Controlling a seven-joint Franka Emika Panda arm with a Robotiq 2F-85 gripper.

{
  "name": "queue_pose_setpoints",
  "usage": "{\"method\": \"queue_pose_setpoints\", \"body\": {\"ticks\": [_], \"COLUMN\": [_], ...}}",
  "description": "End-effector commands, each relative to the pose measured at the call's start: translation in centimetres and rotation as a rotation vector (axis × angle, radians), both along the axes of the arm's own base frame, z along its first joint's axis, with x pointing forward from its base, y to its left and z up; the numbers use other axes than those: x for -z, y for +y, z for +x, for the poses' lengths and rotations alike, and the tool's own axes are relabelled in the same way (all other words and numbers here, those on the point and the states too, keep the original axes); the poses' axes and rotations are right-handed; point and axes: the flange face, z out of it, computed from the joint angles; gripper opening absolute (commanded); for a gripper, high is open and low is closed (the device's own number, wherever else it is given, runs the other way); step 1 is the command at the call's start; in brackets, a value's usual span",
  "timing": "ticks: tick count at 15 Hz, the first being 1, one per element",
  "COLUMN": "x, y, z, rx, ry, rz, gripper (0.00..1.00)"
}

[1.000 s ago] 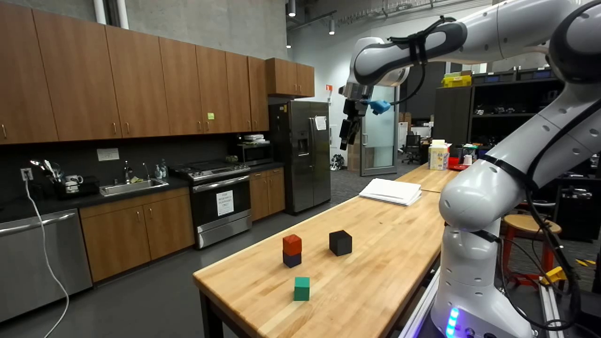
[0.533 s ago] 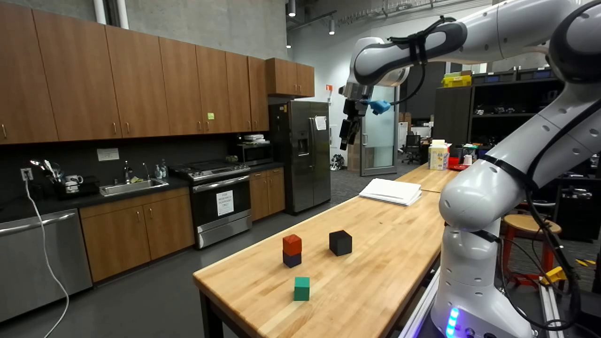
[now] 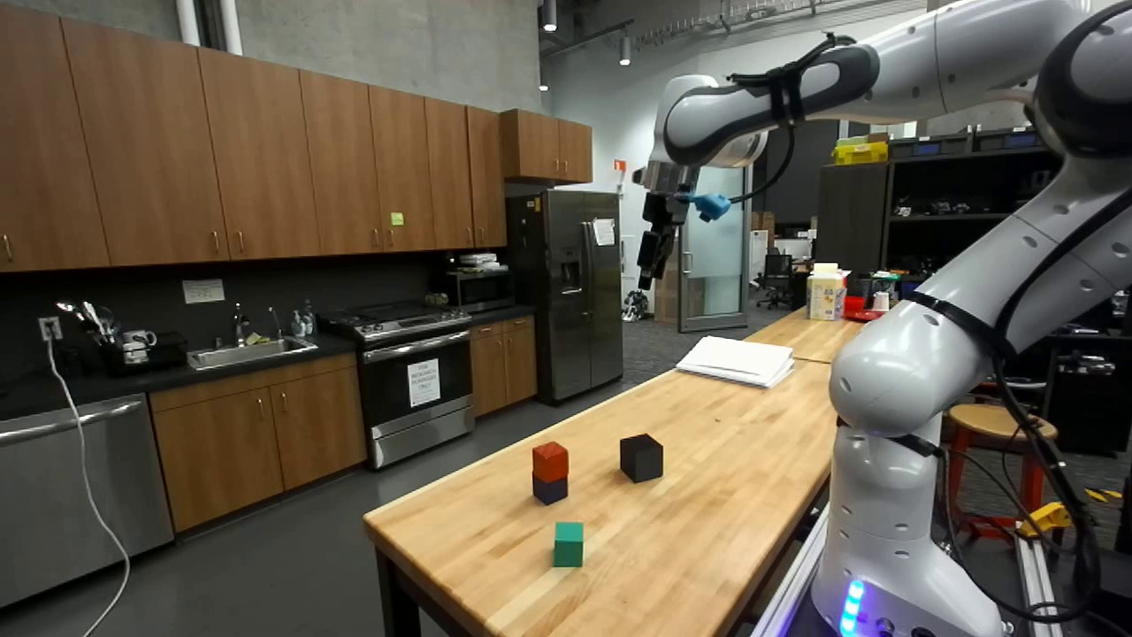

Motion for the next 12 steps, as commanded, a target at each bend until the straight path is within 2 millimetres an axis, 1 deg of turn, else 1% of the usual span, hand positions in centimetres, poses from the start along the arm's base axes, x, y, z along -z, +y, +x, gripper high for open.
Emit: {"method": "queue_pose_setpoints", "body": {"ticks": [1,5,9,12], "x": [1.1,2.6,4.9,7.0], "y": [2.1,4.2,6.6,8.6], "z": [-0.4,-0.9,-2.0,-3.0], "rx": [-0.079,-0.151,-0.234,-0.298], "ry": [0.013,0.039,0.06,0.092], "rz": [0.003,0.005,0.022,0.035], "gripper": [1.0,1.0,1.0,1.0]}}
